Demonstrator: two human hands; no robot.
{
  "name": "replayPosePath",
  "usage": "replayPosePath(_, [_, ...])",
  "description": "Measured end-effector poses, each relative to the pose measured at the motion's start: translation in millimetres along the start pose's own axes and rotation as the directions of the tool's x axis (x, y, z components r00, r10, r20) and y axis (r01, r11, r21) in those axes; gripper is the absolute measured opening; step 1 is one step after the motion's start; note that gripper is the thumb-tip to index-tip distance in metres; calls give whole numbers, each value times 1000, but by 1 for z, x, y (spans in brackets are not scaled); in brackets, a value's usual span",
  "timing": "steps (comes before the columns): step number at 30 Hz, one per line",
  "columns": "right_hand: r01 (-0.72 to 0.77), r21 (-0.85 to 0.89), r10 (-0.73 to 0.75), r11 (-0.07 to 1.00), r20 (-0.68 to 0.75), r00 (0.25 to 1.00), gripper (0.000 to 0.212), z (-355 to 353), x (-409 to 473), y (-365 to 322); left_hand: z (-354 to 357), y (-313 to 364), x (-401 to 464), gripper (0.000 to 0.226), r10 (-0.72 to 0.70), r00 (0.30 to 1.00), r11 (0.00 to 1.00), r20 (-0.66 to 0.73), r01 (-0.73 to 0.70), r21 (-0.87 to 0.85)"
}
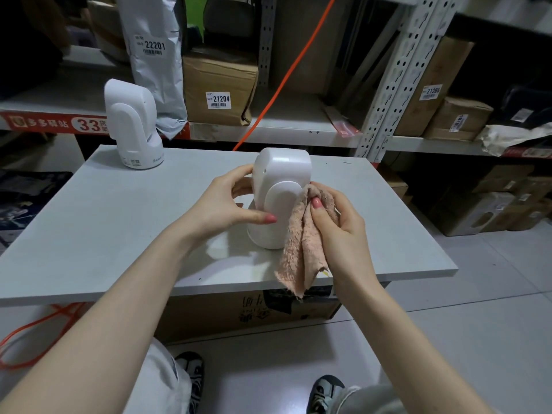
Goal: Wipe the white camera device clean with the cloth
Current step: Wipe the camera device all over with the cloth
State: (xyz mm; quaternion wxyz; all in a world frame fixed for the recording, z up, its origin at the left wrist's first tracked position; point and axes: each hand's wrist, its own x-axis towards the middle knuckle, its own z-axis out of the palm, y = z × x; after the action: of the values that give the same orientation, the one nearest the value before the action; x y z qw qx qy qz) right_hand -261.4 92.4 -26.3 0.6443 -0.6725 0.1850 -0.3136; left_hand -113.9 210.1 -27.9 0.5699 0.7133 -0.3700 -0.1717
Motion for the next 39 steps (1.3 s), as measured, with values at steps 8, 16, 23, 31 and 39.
replayPosePath(8, [-110, 136, 109, 985, 19, 994, 19, 11, 38, -5, 27, 0, -9, 103, 187, 931, 925, -315, -58, 376])
replayPosePath(16, [36, -45, -33, 998, 68, 997, 25, 0, 64, -8, 26, 6, -19, 80, 194, 950, 910, -246, -81, 408])
replayPosePath(23, [294, -153, -306, 943, -56, 950, 22, 8, 57, -17, 7, 2, 1, 91, 84, 996, 997, -17, -84, 3])
replayPosePath(31, [315, -247, -332, 916, -31, 943, 18, 14, 47, -13, 7, 1, 0, 85, 55, 998, 997, -34, -57, -59])
replayPosePath(39, [430, -203, -429, 880, 51, 902, 20, 4, 24, -14, 7, -1, -5, 93, 71, 994, 994, -80, -78, -80])
